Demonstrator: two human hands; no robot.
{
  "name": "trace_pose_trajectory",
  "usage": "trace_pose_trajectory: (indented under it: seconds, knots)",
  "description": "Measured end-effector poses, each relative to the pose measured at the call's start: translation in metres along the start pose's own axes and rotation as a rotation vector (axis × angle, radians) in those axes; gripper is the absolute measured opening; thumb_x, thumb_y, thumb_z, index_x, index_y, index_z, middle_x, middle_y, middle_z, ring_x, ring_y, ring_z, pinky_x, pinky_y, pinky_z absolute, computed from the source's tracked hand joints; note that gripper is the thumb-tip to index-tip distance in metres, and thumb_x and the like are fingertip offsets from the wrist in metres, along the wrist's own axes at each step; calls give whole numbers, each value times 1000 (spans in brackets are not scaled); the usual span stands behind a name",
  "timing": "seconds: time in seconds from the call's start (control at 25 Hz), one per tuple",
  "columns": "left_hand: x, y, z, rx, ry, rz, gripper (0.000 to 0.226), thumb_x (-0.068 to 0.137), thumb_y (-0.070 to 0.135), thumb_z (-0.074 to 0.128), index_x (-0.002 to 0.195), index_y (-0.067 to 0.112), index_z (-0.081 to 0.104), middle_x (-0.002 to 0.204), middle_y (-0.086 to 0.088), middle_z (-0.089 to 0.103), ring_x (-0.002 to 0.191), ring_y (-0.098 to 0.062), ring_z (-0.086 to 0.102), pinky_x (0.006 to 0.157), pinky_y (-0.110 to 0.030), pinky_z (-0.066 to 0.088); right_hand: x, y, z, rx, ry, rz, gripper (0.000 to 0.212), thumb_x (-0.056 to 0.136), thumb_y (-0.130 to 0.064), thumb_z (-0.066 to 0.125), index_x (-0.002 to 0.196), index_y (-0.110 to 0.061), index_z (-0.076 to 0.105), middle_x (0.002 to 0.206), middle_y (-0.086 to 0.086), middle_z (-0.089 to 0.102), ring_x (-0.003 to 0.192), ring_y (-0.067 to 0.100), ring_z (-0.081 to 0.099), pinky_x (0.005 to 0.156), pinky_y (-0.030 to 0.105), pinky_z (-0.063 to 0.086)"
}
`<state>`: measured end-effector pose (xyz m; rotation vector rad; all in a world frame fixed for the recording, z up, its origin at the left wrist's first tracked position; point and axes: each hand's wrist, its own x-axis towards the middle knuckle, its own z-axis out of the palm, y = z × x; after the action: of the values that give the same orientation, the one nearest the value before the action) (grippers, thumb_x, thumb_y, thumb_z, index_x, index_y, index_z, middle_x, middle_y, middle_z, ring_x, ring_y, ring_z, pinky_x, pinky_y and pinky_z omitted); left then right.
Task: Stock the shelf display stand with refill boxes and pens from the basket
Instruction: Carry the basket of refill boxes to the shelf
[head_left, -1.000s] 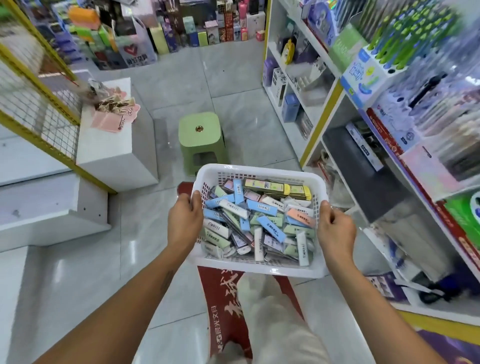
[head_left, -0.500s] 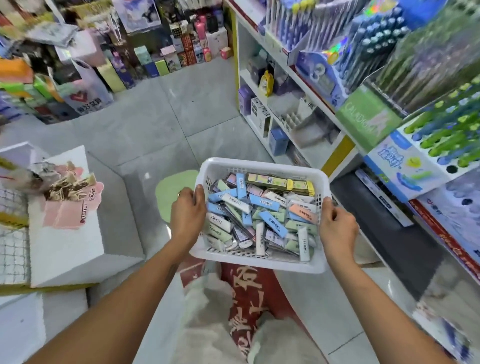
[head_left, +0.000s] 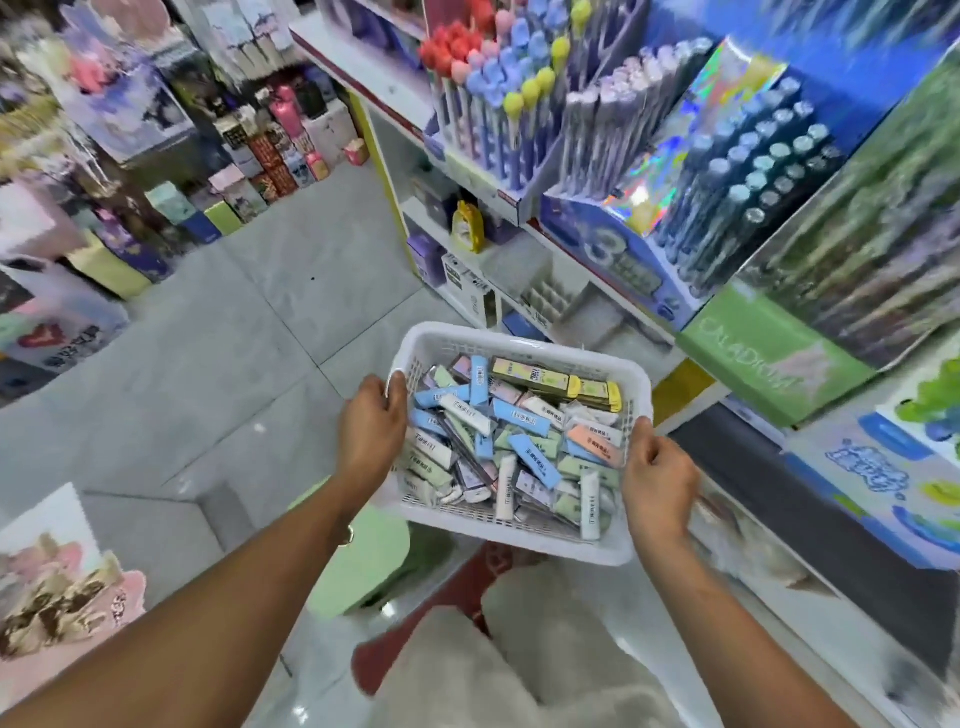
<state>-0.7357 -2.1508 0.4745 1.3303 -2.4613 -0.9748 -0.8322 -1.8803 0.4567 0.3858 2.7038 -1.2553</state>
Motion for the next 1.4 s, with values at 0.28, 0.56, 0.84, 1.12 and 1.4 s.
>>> trace_pose_trajectory:
  seconds: [0.28, 0.56, 0.84, 1.12, 1.4]
  knots:
    - [113, 17, 24, 90, -59, 43, 44, 101, 42, 40, 67, 14, 38, 61, -1, 48, 56, -19, 44, 53, -35, 27, 59, -25, 70, 2, -7, 103, 56, 104, -50, 40, 73, -8, 61, 65, 6, 57, 60, 24, 52, 59, 34, 37]
    - [219, 20, 63, 147, -133, 153, 46, 102, 40, 41, 66, 11, 38, 60, -4, 47, 57, -22, 45, 54, -35, 28, 100, -36, 149, 25, 74, 152, 62, 105, -45, 41, 62, -2, 53, 53, 3, 48, 49, 15, 44, 49, 23, 31]
    - [353, -12, 146, 115, -314, 332, 44, 102, 35, 43, 71, 5, 44, 71, -21, 57, 73, -41, 59, 62, -39, 40, 143, -31, 262, -82, 260, 266, 62, 105, -46, 34, 67, -3, 57, 66, 17, 59, 62, 31, 55, 61, 32, 34]
    - [406, -64, 234, 150, -470, 459, 46, 102, 38, 43, 64, 12, 41, 65, -11, 53, 65, -30, 52, 61, -34, 34, 127, 29, 348, -88, 390, 495, 60, 104, -48, 35, 58, -12, 46, 60, 11, 54, 60, 30, 52, 56, 34, 34]
    - [410, -157, 351, 158, -517, 428, 42, 99, 37, 45, 65, 12, 44, 66, -7, 53, 70, -33, 57, 61, -32, 36, 147, 144, 433, -182, 351, 594, 58, 104, -49, 32, 76, -5, 60, 83, 18, 66, 70, 31, 55, 66, 34, 40]
